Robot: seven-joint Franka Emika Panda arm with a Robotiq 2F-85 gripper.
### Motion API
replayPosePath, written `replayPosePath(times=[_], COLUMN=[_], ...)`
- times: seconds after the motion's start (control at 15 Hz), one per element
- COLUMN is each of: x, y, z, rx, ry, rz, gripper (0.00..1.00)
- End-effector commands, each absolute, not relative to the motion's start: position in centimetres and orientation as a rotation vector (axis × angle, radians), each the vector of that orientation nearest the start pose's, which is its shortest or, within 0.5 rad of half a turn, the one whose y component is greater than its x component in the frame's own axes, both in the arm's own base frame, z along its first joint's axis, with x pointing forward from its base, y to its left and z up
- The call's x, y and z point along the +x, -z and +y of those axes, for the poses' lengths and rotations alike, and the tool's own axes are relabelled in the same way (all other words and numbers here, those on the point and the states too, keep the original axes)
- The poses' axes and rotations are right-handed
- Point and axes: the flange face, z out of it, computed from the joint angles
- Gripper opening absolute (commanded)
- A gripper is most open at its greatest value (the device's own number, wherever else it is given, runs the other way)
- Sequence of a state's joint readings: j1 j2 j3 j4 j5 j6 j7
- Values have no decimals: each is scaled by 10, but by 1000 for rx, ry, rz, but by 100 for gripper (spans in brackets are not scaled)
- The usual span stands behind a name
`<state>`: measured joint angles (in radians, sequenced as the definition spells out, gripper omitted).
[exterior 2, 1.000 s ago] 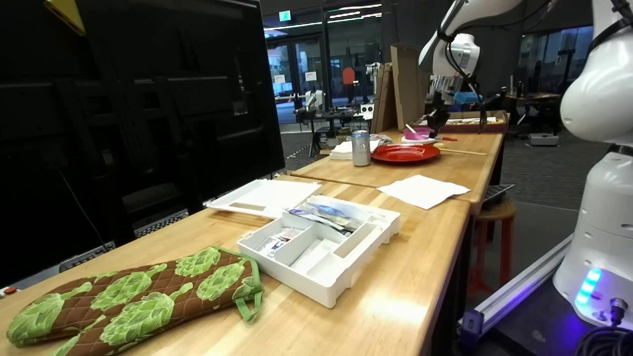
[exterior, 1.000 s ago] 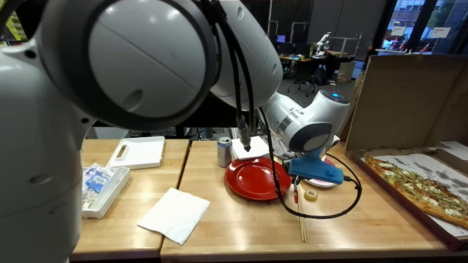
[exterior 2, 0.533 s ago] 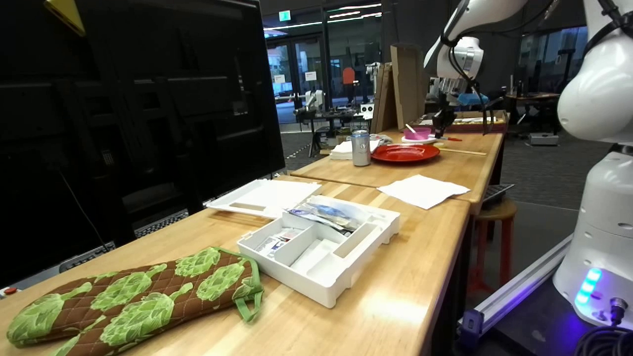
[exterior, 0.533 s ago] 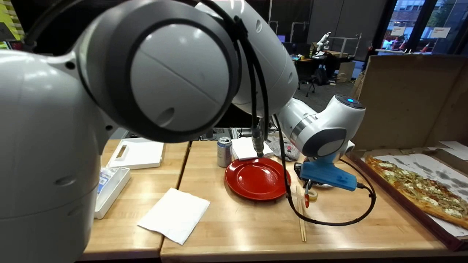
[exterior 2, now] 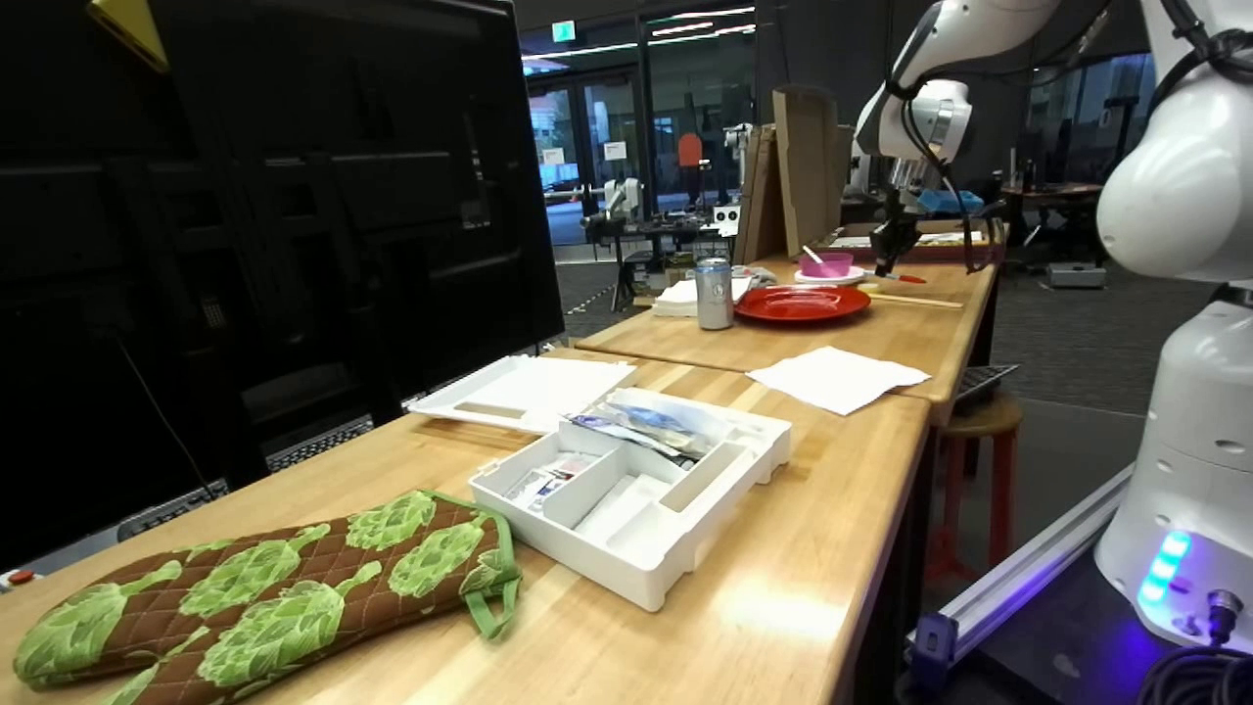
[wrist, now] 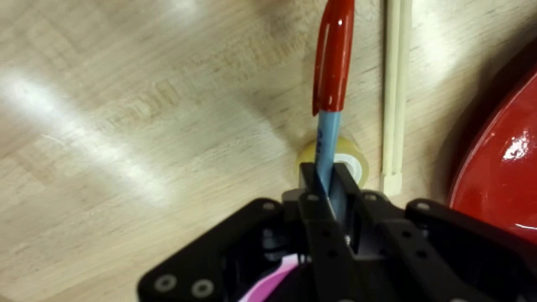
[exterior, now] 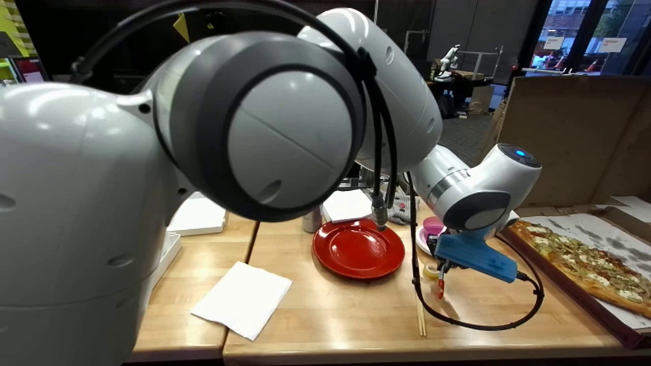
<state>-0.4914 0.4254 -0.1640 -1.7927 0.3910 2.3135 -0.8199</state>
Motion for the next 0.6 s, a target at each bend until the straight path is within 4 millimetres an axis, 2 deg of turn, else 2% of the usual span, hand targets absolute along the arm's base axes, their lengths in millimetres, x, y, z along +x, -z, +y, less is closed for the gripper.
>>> replayPosePath(times=[0.0,0.33,0.4,0.53], x=[537,542,543,545], y=[-324,-318,-318,-318], z=[-403,-410,-410,-409], rx=[-2980,-2980,-2980,-2980], ry=[368,361,359,363], rz=[153,172,179,186], gripper=[3,3,36,40])
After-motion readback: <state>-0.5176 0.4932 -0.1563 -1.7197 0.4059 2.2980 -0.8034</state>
